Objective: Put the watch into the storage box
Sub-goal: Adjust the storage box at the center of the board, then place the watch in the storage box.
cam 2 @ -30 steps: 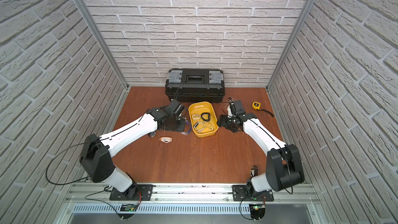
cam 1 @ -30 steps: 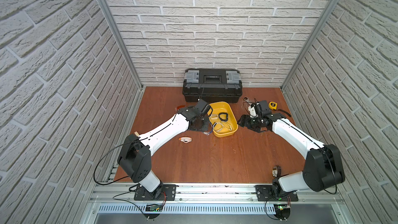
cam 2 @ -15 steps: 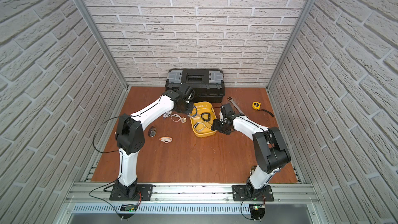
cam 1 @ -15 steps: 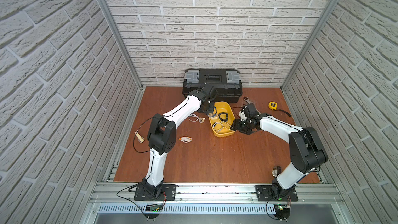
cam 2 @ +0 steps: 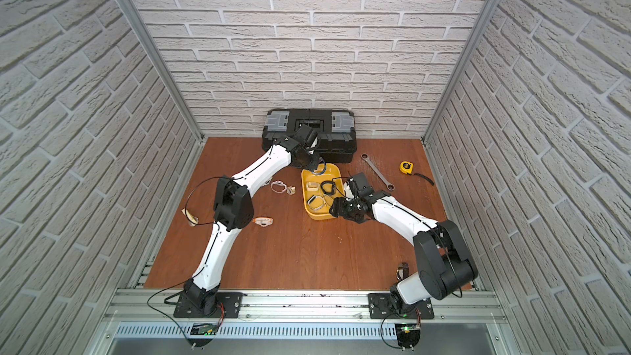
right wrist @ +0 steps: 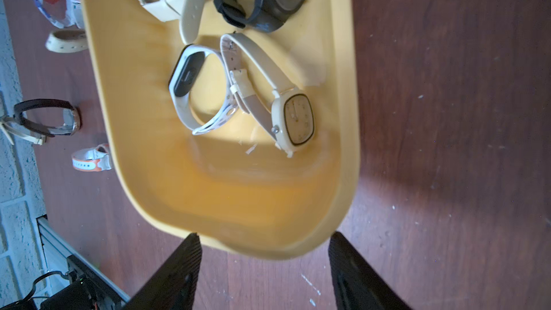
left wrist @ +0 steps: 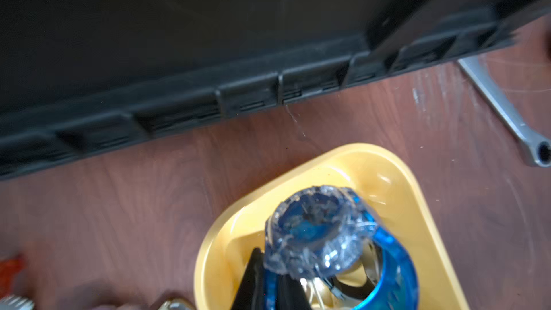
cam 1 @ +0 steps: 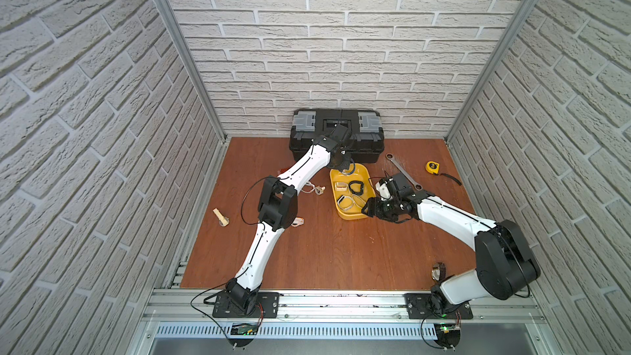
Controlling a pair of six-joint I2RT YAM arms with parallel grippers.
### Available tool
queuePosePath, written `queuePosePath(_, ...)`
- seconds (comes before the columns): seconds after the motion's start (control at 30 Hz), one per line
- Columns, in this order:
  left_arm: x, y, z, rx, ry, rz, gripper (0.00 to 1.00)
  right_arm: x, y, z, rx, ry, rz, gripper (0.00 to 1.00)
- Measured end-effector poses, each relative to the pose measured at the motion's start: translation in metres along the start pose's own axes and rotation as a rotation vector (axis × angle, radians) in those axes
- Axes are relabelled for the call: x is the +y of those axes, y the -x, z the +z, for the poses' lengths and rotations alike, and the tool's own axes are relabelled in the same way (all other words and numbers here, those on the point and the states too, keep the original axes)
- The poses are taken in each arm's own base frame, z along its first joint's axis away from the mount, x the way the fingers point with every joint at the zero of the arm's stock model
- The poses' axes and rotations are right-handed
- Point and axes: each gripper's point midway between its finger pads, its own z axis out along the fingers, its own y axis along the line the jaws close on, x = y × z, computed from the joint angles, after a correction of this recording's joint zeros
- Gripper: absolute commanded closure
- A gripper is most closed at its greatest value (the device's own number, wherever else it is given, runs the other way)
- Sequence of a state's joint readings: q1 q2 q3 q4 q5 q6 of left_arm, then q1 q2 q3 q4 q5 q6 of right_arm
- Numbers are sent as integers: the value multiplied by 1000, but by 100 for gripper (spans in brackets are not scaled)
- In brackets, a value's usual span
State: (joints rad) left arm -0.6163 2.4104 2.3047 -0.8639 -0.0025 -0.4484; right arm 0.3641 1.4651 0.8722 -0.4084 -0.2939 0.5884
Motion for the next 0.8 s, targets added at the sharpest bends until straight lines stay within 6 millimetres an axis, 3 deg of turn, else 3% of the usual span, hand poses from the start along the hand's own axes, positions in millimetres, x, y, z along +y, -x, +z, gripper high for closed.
queuePosePath(0.17,-1,-20,17,69,5,10,89,6,-5,-16,-31,26,0,29)
queuePosePath(0.5,1,-25,31,100,17,14,83,11,-10,-50,-77,37,-6,27)
queuePosePath(0.7,4,-34,39,129,25,19,46,4,-15,-50,-65,3,2,27)
queuePosePath(0.8,3,-32,36,118,23,17,36,3,-15,-52,-64,-7,4,27)
